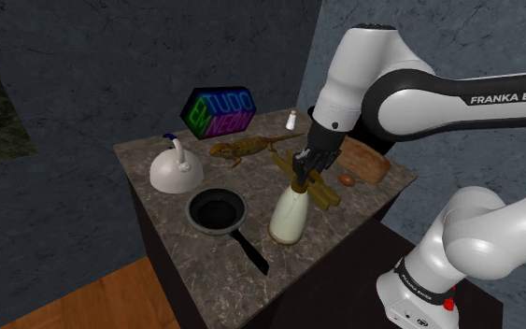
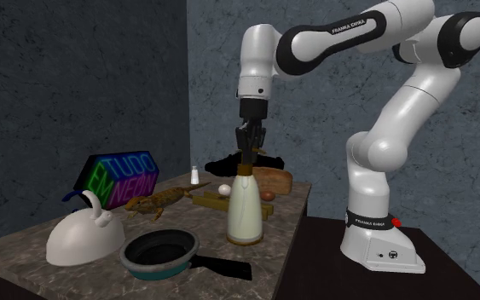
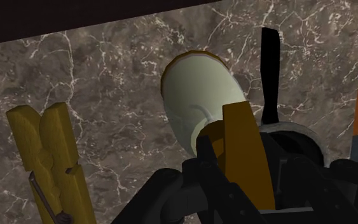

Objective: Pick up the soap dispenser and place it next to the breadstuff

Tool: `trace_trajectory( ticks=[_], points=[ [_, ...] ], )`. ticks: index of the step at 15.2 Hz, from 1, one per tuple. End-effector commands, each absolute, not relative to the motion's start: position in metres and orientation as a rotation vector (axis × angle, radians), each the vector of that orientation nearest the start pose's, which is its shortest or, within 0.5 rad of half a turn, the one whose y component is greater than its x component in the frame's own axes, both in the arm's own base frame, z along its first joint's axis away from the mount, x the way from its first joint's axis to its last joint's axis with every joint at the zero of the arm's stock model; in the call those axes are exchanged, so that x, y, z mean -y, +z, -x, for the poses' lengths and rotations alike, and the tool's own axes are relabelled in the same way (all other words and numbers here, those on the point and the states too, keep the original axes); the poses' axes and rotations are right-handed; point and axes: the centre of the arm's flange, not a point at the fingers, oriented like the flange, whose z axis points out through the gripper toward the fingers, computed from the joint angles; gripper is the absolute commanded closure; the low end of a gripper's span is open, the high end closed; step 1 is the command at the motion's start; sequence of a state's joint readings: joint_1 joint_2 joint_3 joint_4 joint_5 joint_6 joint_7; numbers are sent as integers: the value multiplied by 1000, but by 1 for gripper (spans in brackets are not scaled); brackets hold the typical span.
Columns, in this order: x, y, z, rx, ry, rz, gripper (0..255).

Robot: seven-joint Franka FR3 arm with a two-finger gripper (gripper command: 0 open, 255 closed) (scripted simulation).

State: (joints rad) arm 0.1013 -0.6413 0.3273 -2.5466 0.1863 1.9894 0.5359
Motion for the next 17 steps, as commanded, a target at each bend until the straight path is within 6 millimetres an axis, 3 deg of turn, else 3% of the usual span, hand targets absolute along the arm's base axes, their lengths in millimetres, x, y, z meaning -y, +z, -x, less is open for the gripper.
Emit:
trace_trajectory(
  ticks=[1,17],
  points=[
    [-169,485,-329,-365,-105,3109,255],
    [-169,569,-329,-365,-105,3109,255]
  ],
)
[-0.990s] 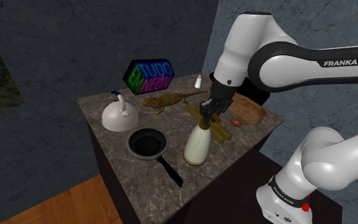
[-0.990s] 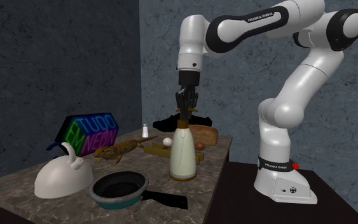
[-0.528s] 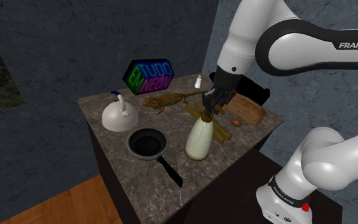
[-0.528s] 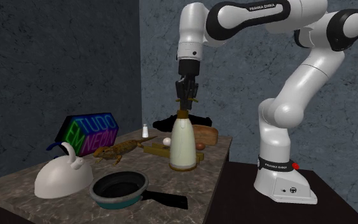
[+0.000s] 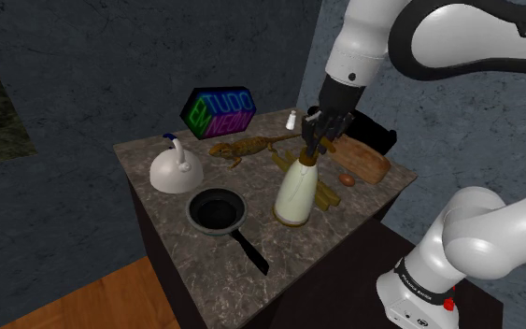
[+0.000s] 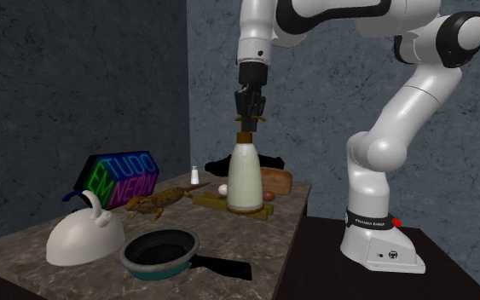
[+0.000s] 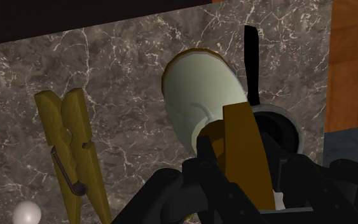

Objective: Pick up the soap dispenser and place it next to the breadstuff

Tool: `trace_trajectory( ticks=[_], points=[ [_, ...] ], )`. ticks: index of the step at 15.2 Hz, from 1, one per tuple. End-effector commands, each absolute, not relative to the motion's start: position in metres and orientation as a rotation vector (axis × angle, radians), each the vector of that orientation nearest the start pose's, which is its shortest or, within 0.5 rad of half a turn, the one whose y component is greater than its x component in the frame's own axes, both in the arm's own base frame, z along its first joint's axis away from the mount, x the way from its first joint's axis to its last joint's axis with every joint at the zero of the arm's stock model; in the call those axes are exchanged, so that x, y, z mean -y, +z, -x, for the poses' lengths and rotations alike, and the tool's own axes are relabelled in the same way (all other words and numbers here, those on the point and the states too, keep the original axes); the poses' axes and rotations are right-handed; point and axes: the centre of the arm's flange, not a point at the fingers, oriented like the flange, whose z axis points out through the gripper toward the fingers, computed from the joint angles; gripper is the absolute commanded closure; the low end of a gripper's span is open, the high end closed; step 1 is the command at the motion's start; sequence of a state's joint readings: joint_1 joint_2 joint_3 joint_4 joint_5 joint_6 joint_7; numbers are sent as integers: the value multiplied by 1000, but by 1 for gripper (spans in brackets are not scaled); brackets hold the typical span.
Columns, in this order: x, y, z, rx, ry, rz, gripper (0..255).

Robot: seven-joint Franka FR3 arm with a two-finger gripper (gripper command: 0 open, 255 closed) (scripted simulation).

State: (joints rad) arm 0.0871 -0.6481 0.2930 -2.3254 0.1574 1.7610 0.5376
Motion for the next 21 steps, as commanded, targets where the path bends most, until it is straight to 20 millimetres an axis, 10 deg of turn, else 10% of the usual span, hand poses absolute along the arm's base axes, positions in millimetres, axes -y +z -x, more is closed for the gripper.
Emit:
trace_trajectory(
  ticks=[1,21],
  points=[
    [-169,575,-329,-365,-105,3109,255],
    [-169,680,-329,-365,-105,3109,255]
  ],
)
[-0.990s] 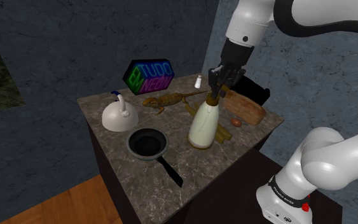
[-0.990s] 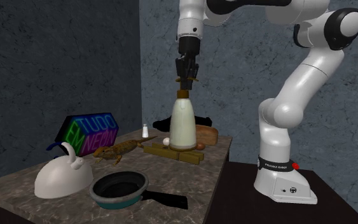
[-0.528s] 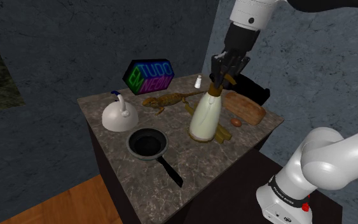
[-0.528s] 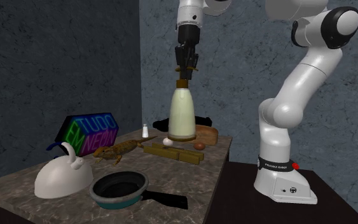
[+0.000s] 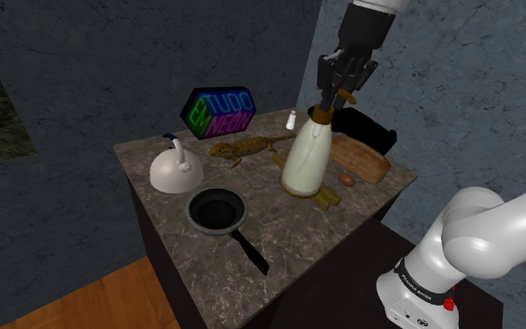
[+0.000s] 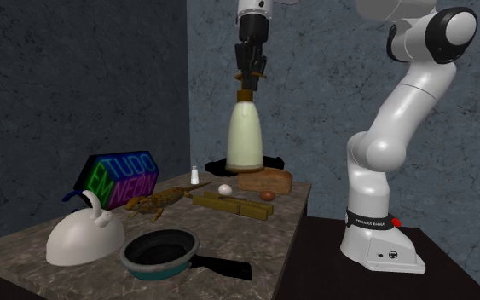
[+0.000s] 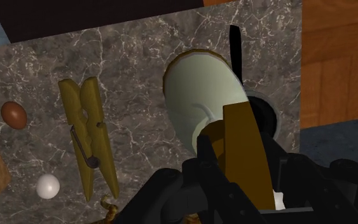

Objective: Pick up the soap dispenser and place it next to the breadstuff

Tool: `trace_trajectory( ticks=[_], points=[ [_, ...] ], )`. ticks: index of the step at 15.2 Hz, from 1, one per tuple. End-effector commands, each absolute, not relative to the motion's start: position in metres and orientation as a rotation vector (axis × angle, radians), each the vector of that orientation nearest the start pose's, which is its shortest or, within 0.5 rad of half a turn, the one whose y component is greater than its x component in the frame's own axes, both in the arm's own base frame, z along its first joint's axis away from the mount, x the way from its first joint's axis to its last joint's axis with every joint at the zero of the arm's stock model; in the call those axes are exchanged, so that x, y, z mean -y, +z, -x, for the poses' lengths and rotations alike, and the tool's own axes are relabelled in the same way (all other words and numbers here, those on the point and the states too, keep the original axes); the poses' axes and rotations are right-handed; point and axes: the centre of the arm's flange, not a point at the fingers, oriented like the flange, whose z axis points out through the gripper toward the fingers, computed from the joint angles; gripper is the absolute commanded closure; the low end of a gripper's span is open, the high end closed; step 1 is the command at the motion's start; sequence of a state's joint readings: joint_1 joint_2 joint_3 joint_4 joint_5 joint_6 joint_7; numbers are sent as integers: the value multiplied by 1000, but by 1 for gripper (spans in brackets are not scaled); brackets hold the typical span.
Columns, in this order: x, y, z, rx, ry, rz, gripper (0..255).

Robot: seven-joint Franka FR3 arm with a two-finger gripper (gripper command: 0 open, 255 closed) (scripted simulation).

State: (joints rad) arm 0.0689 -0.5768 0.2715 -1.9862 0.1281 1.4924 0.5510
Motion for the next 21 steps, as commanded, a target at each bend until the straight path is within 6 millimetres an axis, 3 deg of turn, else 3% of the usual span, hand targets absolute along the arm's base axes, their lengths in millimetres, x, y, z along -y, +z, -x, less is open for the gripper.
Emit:
trace_trajectory(
  ticks=[1,15,21],
  points=[
    [-169,686,-329,-365,-105,3109,255],
    [-169,759,-329,-365,-105,3109,255],
    [-92,746,-316,-365,-105,3109,255]
  ],
)
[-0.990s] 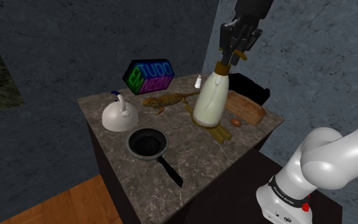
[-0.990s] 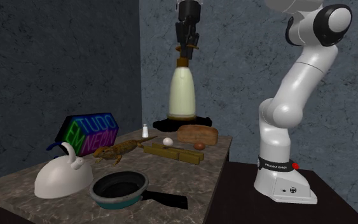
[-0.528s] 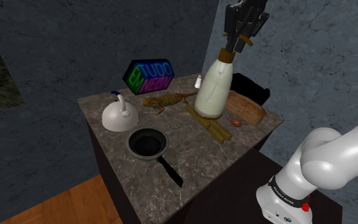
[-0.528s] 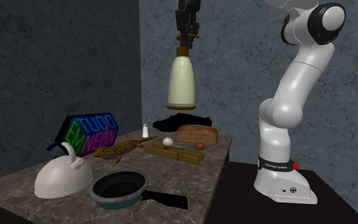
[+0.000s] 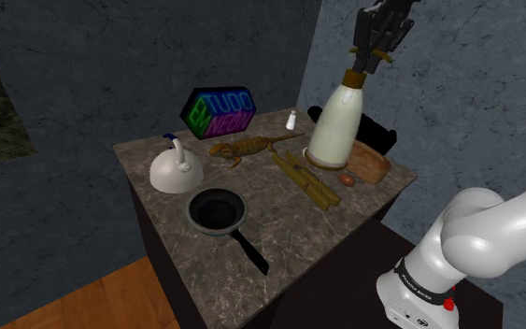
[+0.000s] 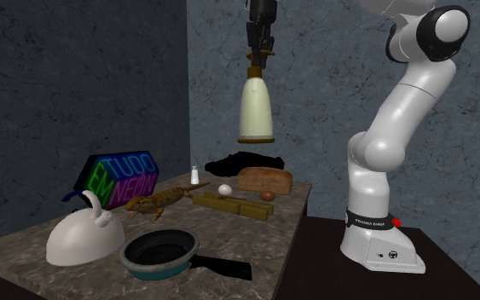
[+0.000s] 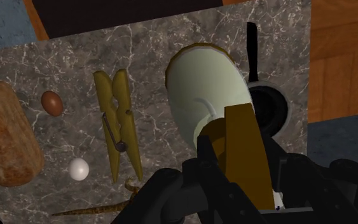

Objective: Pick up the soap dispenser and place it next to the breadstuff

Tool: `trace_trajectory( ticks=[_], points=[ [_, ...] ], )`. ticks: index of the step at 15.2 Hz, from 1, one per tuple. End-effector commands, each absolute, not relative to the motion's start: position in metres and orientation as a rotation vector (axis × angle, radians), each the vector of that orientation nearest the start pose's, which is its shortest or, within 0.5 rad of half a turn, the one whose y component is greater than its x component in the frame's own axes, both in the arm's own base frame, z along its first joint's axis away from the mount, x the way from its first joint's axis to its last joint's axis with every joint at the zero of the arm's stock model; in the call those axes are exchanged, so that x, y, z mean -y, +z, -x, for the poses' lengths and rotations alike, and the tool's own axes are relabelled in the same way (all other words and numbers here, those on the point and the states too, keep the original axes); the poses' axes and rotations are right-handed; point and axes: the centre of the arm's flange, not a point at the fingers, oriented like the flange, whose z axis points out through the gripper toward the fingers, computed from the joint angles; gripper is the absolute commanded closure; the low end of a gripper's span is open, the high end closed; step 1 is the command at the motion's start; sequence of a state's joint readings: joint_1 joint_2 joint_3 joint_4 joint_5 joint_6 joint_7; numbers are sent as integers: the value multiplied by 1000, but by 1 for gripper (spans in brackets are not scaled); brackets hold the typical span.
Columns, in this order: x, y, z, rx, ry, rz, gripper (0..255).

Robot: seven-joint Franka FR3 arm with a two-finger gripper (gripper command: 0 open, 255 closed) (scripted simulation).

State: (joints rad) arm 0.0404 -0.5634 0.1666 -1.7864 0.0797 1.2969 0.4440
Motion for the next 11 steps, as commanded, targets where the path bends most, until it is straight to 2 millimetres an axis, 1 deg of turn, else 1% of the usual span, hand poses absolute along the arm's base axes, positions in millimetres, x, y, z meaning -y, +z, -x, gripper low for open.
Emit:
trace_trajectory(
  ticks=[1,11],
  points=[
    [-79,744,-314,-365,-105,3109,255],
    [49,722,-292,-365,-105,3109,255]
  ],
)
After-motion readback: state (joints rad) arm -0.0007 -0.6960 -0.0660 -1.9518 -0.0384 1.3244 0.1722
